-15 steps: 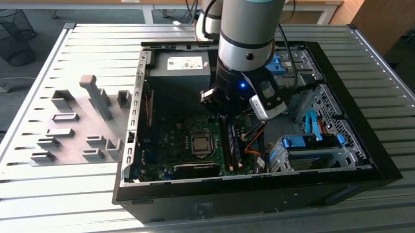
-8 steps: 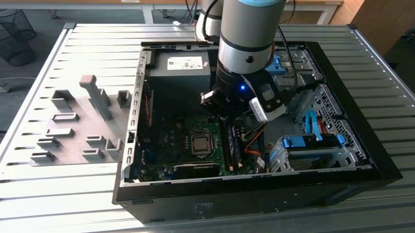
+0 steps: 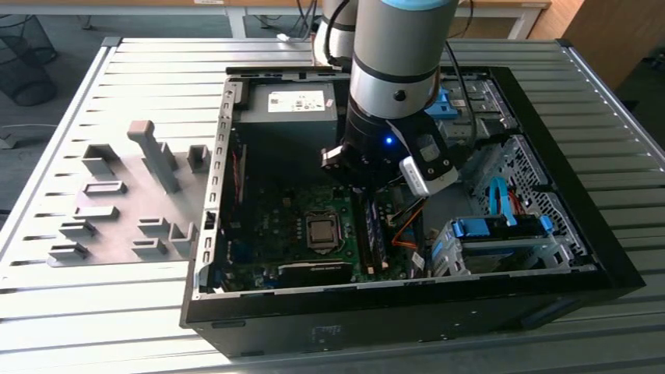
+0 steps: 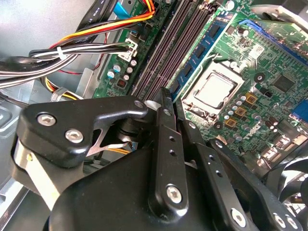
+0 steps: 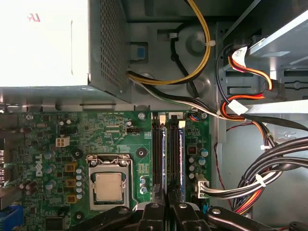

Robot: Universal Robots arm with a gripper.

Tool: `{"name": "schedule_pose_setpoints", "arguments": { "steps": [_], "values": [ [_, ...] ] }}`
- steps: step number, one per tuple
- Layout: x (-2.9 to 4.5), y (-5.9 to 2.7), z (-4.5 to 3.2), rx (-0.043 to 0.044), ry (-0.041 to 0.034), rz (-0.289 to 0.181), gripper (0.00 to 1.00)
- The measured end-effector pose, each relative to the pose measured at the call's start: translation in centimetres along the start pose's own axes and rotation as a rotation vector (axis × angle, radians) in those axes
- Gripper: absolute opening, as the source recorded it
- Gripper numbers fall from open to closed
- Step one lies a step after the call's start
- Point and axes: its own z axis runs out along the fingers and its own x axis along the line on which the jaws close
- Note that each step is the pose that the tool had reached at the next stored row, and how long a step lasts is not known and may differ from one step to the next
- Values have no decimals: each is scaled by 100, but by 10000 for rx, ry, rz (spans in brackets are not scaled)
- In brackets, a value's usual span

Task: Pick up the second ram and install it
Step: 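Insert the second ram into the second slot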

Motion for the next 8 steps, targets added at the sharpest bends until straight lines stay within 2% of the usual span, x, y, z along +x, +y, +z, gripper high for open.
{"name": "schedule_pose_setpoints", "arguments": {
  "steps": [5, 8],
  "values": [
    [-2, -4, 37, -3, 0, 0, 14],
    [-13, -35, 66, -3, 1, 12, 14]
  ]
}}
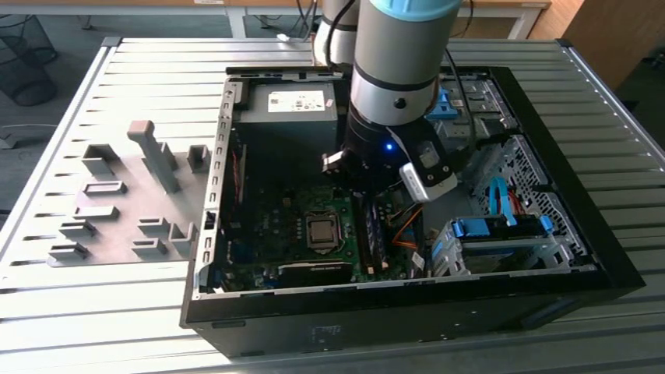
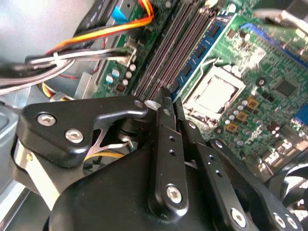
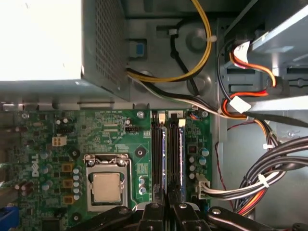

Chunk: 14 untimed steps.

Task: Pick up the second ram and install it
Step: 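Insert the second ram into the second slot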

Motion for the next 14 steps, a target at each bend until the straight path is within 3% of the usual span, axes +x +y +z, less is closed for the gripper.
{"name": "schedule_pose_setpoints", "arguments": {
  "steps": [3, 10, 14],
  "values": [
    [-10, -36, 28, -4, -1, 1, 14],
    [-11, -37, 152, -2, 0, 1, 14],
    [-11, -37, 183, 1, 1, 3, 14]
  ]
}}
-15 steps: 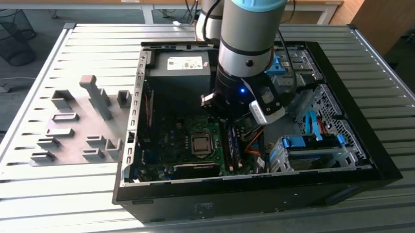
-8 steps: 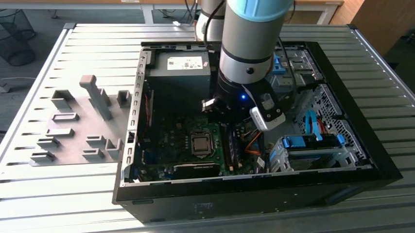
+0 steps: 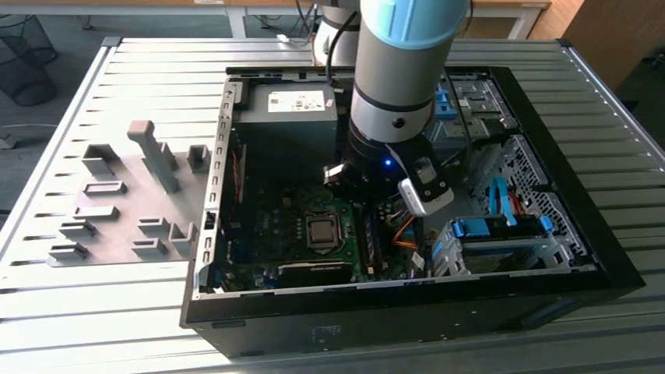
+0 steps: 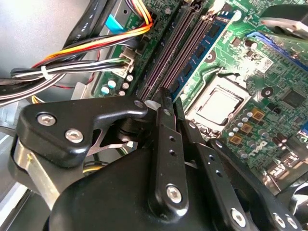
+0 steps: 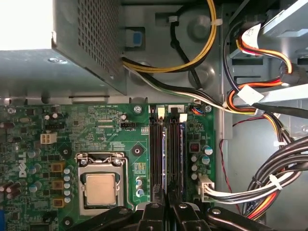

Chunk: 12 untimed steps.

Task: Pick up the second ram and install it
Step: 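Insert the second ram into the second slot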

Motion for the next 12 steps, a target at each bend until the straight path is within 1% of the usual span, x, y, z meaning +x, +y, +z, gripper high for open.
{"name": "schedule_pose_setpoints", "arguments": {
  "steps": [5, 12],
  "values": [
    [0, 1, 54, -2, -1, 3, 14],
    [0, 1, 60, -2, 0, 3, 14]
  ]
}}
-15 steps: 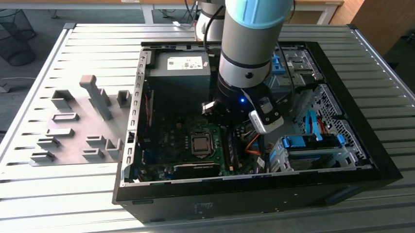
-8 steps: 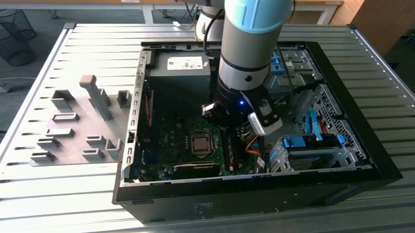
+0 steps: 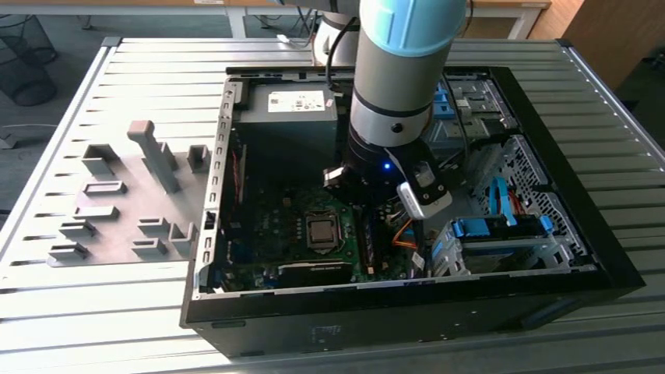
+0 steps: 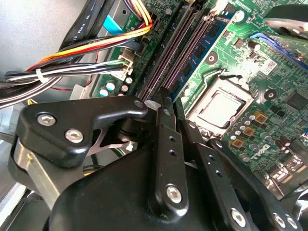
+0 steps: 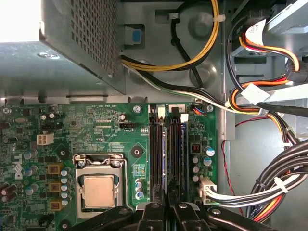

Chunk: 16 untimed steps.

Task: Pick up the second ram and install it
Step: 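Insert the second ram into the second slot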

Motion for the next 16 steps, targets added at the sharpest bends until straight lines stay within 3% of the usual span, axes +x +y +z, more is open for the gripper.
{"name": "schedule_pose_setpoints", "arguments": {
  "steps": [16],
  "values": [
    [0, 13, 32, -24, 1, -61, 14]
  ]
}}
